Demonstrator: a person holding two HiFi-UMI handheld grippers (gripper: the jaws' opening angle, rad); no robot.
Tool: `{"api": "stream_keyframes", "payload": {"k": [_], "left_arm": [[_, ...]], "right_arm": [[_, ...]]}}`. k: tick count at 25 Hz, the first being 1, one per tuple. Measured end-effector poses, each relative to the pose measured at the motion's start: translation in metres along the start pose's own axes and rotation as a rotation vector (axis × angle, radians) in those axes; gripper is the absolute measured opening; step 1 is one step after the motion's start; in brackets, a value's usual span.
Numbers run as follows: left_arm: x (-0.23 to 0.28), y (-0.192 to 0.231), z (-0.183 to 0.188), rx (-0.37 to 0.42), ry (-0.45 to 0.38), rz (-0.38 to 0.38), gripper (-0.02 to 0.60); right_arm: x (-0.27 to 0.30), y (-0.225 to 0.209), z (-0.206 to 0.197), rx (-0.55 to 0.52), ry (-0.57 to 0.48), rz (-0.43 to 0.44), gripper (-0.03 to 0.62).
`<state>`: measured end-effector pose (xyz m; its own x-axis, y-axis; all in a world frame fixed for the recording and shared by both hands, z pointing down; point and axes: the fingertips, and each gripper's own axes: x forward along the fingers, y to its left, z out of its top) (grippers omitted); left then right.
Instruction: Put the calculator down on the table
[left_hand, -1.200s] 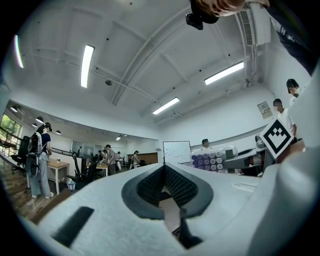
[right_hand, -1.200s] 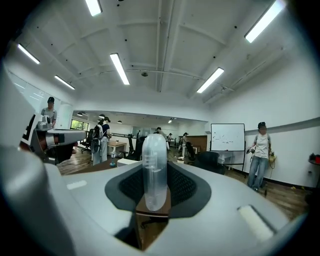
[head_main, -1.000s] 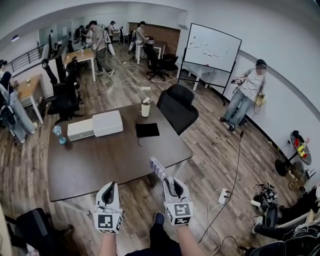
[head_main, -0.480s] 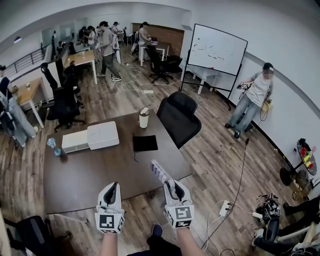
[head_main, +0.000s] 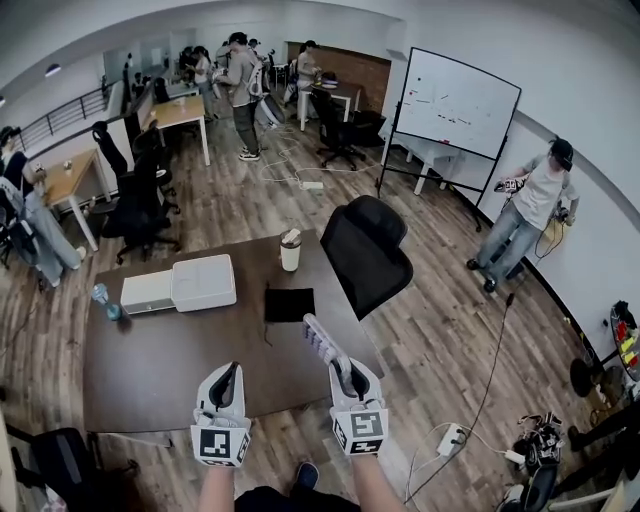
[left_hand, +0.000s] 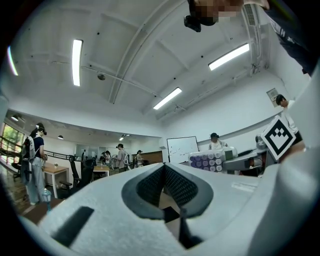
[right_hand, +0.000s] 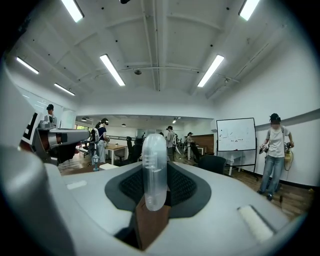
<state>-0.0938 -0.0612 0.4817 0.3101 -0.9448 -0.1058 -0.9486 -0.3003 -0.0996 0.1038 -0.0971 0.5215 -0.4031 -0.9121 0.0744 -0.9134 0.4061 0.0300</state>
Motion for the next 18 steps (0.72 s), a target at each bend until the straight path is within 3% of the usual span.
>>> {"api": "stream_keyframes", "payload": {"k": [10, 18], "left_arm": [[0.054, 0.018, -0.016, -0.033, 0.0, 0.003, -0.003], [0.115, 0.056, -0.017, -0.034, -0.025, -0.009, -0.003]], "right_arm": [[0.049, -0.017, -0.004, -0.009, 0.012, 0.008, 0.115], [0.102, -0.035, 0.009, -0.025, 0.004, -0.016, 0.115]]}}
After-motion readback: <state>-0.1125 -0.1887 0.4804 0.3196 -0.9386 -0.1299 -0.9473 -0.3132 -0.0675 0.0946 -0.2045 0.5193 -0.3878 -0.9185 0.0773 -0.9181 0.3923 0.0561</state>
